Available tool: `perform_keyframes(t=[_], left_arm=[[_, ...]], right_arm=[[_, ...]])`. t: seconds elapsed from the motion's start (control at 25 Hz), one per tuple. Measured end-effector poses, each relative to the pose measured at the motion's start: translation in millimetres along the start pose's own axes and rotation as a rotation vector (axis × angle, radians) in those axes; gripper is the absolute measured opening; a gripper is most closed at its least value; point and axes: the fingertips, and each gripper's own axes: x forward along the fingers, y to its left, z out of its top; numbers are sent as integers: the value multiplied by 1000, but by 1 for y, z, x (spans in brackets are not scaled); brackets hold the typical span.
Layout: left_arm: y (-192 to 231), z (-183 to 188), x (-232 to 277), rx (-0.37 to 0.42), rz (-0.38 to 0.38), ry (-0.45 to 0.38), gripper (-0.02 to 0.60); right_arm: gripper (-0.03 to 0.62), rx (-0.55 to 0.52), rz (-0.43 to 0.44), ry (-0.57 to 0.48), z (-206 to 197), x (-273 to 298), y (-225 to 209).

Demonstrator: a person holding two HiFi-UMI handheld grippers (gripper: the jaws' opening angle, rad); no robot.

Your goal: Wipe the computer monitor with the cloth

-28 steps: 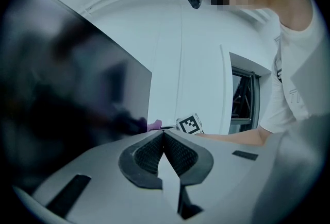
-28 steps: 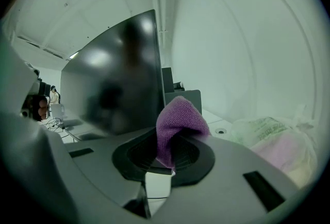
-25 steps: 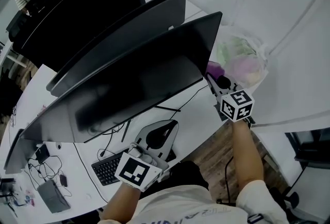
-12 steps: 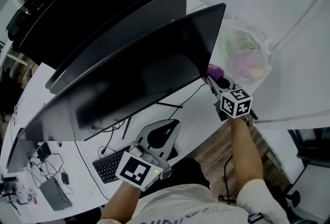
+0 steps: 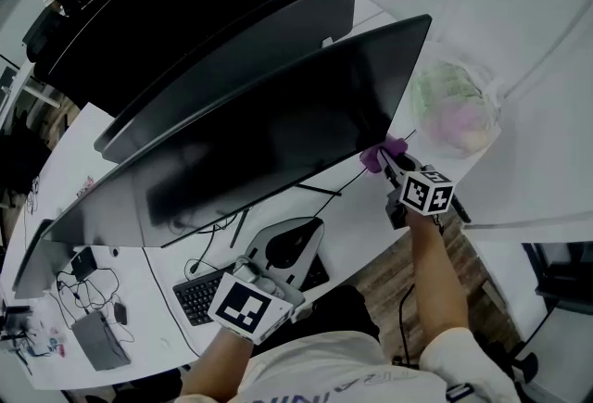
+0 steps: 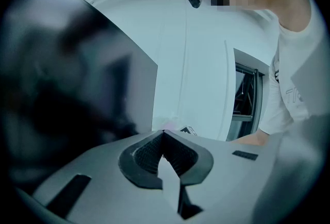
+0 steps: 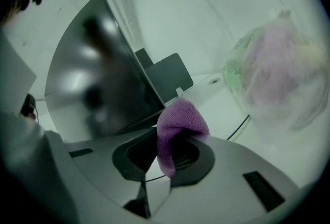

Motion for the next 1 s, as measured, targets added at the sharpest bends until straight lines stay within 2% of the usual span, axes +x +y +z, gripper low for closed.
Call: perform_keyframes(t=[0.08,0.16,0.36,0.64,0.92,1.0], left_arm=[[3,0,-5,-2,12,-1,5],[7,0,-12,-5,26,-4,5],[16,-2,-30,5,59,-21,5],[21,3,-56,-26,90,-49,5],[33,-8,-90,-18,145,-64,5],[35,-10,-97,-31,164,-63,5]], right_arm=[[55,109,45,-17,-4,1,5],[55,172,78,-26,-8,3,13],[55,211,115,-17,-19,12,35],[55,231,123,12,-32,21,64],[55,403,197,-25,-42,26,88],[55,424,202,-29,-45,27,91]])
